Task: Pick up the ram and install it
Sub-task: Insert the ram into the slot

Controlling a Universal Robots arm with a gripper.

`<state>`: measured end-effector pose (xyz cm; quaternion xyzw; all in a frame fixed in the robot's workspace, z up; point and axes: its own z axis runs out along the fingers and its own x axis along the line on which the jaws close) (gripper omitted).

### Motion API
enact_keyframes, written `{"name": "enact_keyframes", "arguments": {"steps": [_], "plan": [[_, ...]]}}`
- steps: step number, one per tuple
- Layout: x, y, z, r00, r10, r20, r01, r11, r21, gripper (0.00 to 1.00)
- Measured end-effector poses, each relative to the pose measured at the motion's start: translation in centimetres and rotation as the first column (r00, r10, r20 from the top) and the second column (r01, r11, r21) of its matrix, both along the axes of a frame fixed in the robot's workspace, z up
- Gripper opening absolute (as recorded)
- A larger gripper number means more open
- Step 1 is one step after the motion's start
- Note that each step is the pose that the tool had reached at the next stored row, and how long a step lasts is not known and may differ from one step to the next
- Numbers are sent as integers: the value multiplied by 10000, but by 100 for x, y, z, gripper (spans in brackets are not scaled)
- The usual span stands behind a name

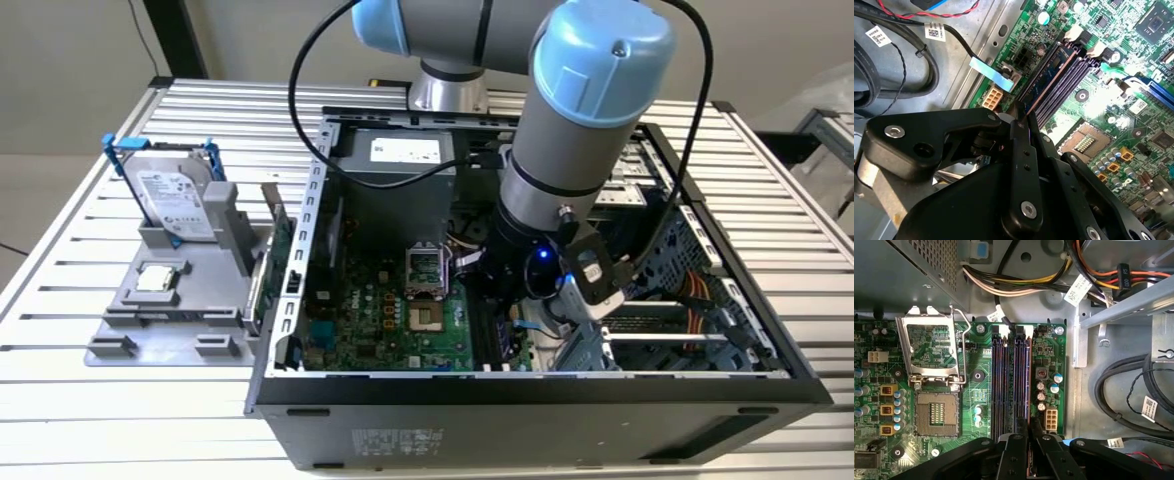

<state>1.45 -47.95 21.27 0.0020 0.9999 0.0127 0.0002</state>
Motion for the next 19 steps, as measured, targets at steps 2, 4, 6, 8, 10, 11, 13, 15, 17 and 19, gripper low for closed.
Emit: {"name": "enact_keyframes", "arguments": {"steps": [2, 4, 6, 8, 10, 11, 13, 15, 17, 19], "plan": [[0, 0, -2, 10000, 0, 0, 0, 10000, 0, 0], [0, 0, -3, 10000, 0, 0, 0, 10000, 0, 0], [0, 0, -5, 10000, 0, 0, 0, 10000, 0, 100], [0, 0, -6, 10000, 0, 0, 0, 10000, 0, 100], [0, 0, -7, 10000, 0, 0, 0, 10000, 0, 100], [0, 0, -2, 10000, 0, 0, 0, 10000, 1, 100], [0, 0, 43, 10000, -1, 0, 1, 10000, 0, 100], [0, 0, 124, 10000, -1, -3, 1, 10000, 0, 100], [0, 0, 203, 10000, -1, -7, 1, 10000, 0, 100], [0, -1, 253, 10000, 0, -11, 0, 10000, 3, 100]]}}
